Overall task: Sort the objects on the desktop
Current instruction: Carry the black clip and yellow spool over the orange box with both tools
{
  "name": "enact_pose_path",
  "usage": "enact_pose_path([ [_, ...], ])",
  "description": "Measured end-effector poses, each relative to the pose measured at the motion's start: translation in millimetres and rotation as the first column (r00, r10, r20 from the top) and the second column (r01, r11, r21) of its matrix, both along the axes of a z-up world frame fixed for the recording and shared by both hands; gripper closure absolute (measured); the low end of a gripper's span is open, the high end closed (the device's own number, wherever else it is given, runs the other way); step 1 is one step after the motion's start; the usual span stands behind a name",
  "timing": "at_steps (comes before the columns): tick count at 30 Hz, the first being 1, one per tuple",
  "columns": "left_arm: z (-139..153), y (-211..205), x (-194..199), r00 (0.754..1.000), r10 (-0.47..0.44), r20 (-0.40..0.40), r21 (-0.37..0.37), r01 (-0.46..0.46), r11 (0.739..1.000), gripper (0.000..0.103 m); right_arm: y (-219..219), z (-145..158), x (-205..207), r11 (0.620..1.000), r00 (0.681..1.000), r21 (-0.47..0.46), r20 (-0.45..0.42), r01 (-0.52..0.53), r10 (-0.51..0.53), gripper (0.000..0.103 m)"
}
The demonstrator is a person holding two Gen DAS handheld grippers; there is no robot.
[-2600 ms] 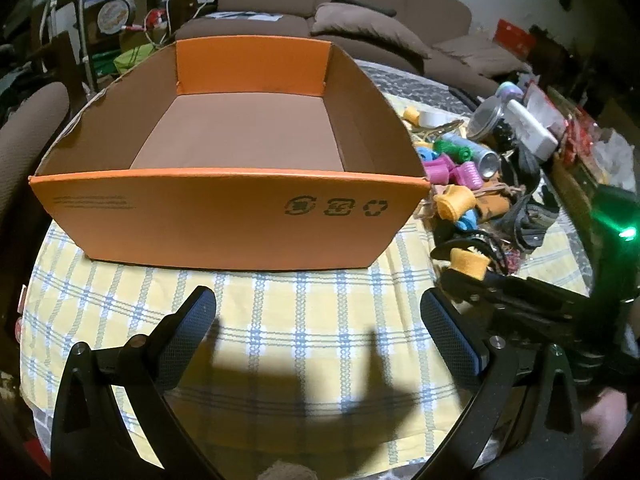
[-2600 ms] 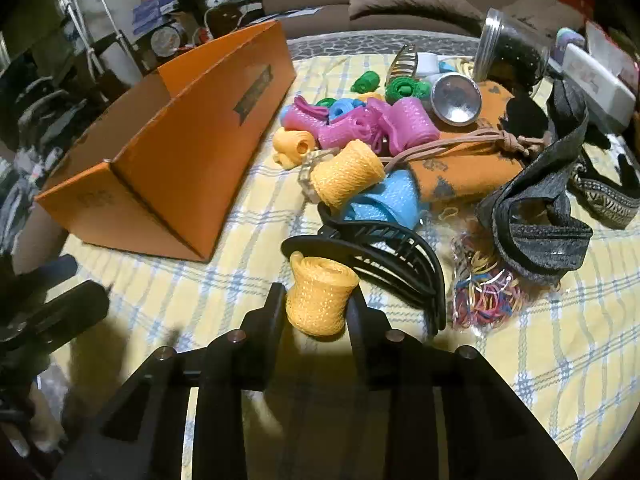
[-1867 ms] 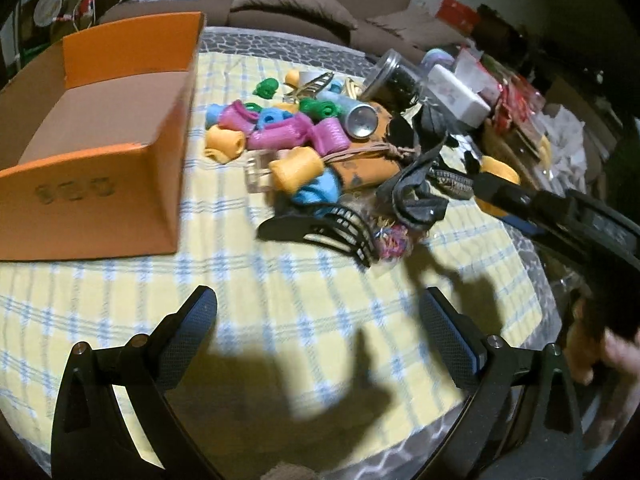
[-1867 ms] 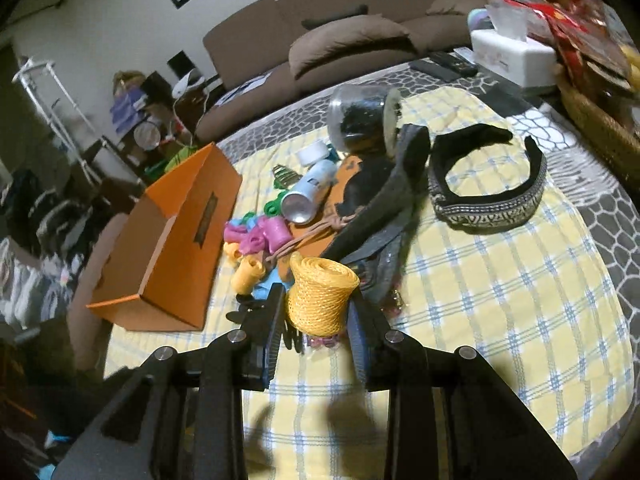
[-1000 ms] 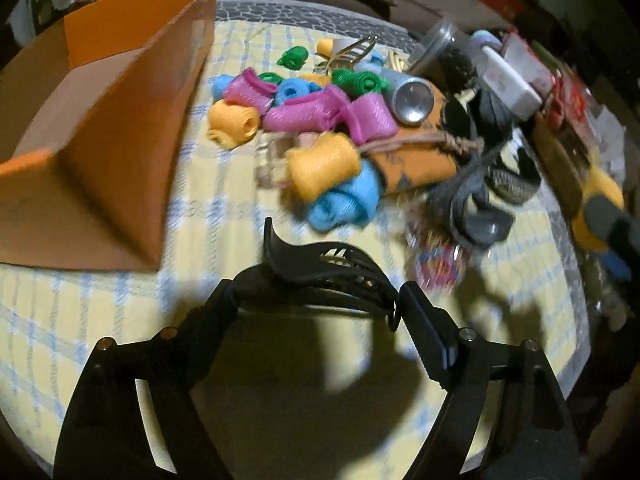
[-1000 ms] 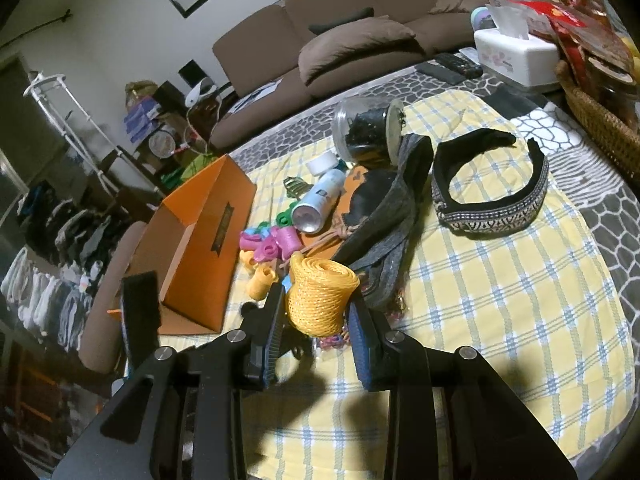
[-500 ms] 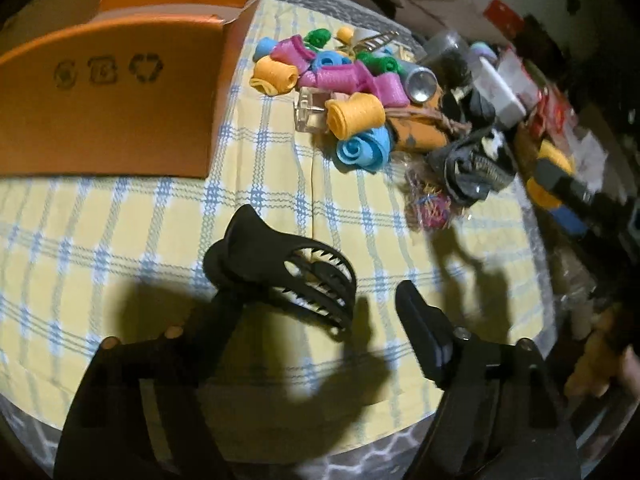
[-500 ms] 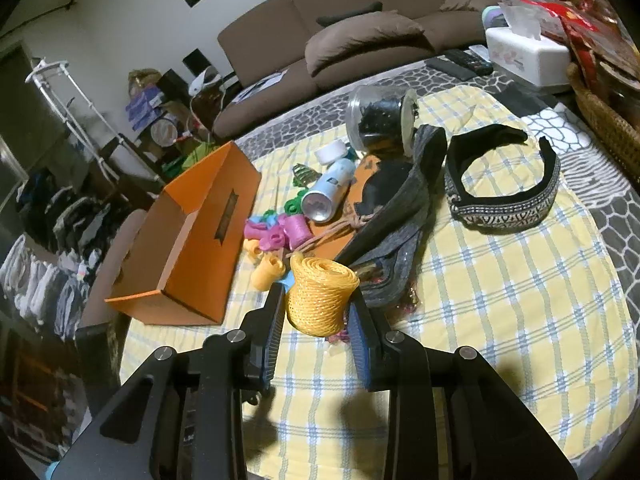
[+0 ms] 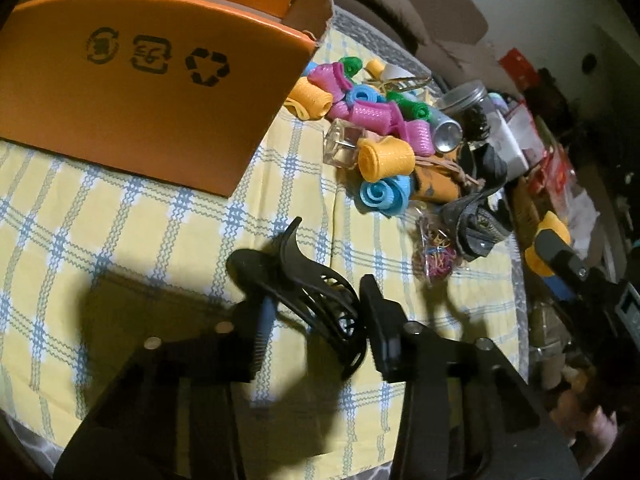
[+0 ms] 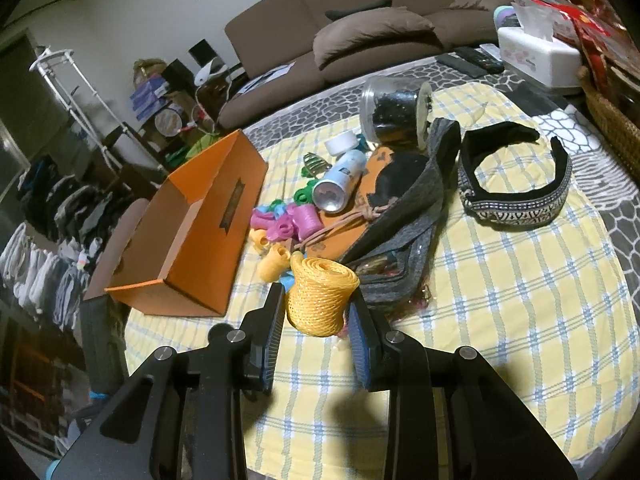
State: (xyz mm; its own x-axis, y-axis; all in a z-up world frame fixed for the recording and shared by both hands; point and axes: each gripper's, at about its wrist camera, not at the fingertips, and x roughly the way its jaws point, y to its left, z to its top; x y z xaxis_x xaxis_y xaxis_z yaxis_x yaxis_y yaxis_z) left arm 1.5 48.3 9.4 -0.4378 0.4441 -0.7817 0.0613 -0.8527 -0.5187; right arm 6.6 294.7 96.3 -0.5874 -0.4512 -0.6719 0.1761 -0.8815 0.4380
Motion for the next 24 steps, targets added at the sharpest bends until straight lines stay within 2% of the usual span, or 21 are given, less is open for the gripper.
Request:
enact_pose_path([
  [11, 17.7, -5.5, 16.0, 0.996, -0.072, -0.054, 0.046, 0.074, 0.996, 0.083, -17.1, 7.1, 2.4, 0.999, 0.999, -0.009, -0.030, -0.039, 0.039, 0.073],
  [16, 26.9, -14.6, 19.6, 0.992, -0.089, -0.086, 0.024, 0.091, 0.996, 0.083, -32.7, 11.5, 3.5, 0.998, 0.996, 0.002, -0.046, -0.070, 0.070, 0.073],
  [20, 20.0, -12.0, 15.7, 0.990, -0.123, -0.065, -0.044, 0.121, 0.992, 0.083, -41.2, 11.0, 1.9, 0.997, 0.996, 0.012, -0.042, -0.077, 0.077, 0.073],
  [22, 13.8, -2.0, 15.7, 0.985, -0.164, -0.059, -0.127, 0.156, 0.980, 0.082, -42.6, 10.6, 1.9, 0.997, 0.996, 0.016, -0.042, -0.077, 0.078, 0.073],
  [24, 8.4, 6.6, 17.3, 0.978, -0.199, -0.056, -0.194, 0.184, 0.964, 0.077, -43.4, 8.9, 1.0, 0.997, 0.996, 0.019, -0.036, -0.077, 0.078, 0.073],
])
